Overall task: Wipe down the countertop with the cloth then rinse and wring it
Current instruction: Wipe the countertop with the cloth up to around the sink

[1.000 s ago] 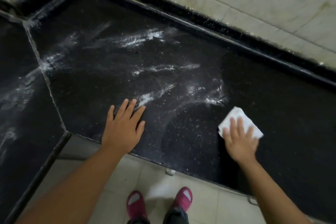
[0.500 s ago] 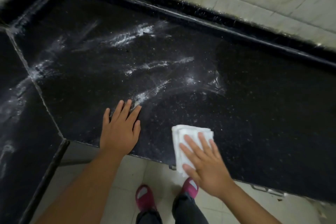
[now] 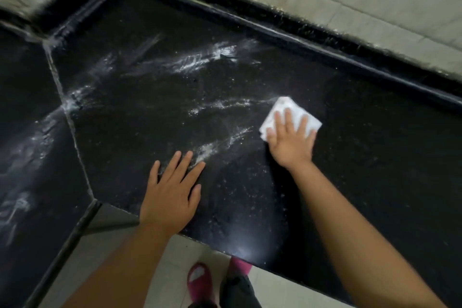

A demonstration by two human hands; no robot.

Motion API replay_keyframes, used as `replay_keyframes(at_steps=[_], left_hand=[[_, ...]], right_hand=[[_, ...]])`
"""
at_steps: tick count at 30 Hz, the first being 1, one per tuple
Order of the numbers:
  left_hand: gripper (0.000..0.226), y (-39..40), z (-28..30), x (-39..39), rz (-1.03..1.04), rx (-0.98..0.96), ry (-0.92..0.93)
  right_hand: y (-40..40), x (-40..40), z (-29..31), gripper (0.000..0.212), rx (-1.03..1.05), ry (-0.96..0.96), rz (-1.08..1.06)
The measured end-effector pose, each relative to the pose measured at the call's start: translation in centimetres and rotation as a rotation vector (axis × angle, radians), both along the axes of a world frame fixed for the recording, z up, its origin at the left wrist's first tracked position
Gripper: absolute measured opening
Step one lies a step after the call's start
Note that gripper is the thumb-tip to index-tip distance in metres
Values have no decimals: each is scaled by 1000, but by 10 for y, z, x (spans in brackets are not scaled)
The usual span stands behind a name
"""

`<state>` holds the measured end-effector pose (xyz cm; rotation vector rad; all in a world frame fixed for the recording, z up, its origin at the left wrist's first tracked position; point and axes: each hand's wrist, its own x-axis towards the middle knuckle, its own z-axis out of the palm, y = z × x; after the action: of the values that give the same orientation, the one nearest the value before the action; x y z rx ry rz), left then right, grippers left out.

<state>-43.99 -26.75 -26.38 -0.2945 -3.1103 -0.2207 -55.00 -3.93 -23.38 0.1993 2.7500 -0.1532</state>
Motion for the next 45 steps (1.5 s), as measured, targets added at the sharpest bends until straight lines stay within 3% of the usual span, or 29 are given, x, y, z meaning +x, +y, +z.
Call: replay_keyframes(at_steps=[4, 8, 11, 14, 18, 21, 25, 30, 34, 37, 38, 41, 45], left_hand=[[41, 0, 4, 0, 11, 2, -40], [57, 4, 8, 1, 55, -42, -122], [67, 7, 12, -2, 93, -72, -82], [50, 18, 18, -14, 104, -43, -33], [45, 46, 21, -38, 120, -11, -9], [46, 68, 21, -61, 117, 35, -40], [46, 96, 27, -92, 283, 239, -43], [46, 118, 33, -115, 316, 238, -97], [48, 124, 25, -124, 252, 126, -156], [48, 126, 22, -122, 259, 85, -221], [49, 127, 21, -122, 264, 73, -234], [49, 128, 22, -124, 271, 72, -223], [49, 128, 23, -124, 282, 59, -241]], right_hand=[[-57, 59, -16, 51, -49, 227, 468], [2, 137, -21, 50, -110, 115, 676], [91, 149, -18, 49, -50, 189, 567], [146, 108, -8, 60, 54, 151, 266], [138, 15, 1, 53, 10, 49, -126], [83, -35, 0, 55, -6, 36, -32], [25, -17, -19, 76, -39, 178, 375], [99, 69, -28, 49, -62, 190, 712], [189, 51, -15, 54, 33, 128, 584], [210, -13, -4, 79, 90, 146, 345], [209, -37, -1, 82, 50, 116, 213], [169, -105, -3, 56, 22, 85, -49], [82, -136, -8, 55, -50, 65, 96]])
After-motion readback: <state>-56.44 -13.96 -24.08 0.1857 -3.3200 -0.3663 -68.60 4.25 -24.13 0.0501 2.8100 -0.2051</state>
